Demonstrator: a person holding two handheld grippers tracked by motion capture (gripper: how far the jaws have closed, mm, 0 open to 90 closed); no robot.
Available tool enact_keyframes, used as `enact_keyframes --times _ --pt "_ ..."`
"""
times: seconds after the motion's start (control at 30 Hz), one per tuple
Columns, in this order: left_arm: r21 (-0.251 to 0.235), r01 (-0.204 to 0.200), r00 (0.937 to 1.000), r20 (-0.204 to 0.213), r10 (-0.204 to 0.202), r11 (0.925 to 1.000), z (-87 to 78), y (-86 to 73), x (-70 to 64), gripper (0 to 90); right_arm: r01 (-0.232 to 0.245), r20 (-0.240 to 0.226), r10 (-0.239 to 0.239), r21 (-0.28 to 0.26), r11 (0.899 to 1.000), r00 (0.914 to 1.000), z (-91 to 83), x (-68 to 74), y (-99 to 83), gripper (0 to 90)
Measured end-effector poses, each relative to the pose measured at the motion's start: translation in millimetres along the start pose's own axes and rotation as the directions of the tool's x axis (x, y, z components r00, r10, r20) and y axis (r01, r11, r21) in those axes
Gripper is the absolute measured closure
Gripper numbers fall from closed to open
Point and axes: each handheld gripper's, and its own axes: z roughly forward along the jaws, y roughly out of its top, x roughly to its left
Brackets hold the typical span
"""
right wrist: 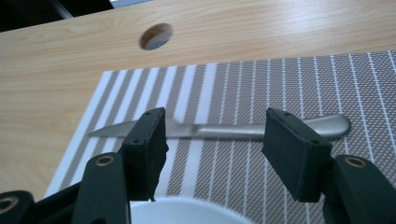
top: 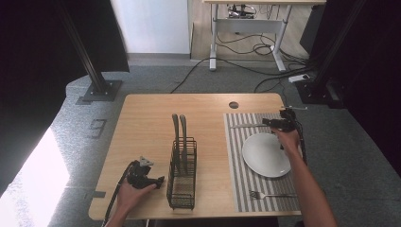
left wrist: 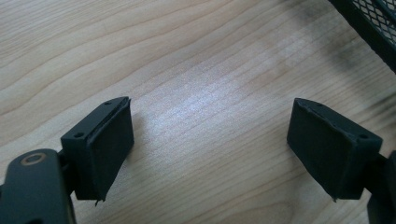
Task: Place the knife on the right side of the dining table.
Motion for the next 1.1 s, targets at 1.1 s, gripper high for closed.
enact_keyframes --times 1.1 --pt "-0.003 -0.001 1.0000 0.003 0.001 1.0000 -1.7 -1.4 -3.3 14.8 0.226 -0.192 -0.236 -0.070 0.972 0.9527 -102.6 97.7 -78.5 38.6"
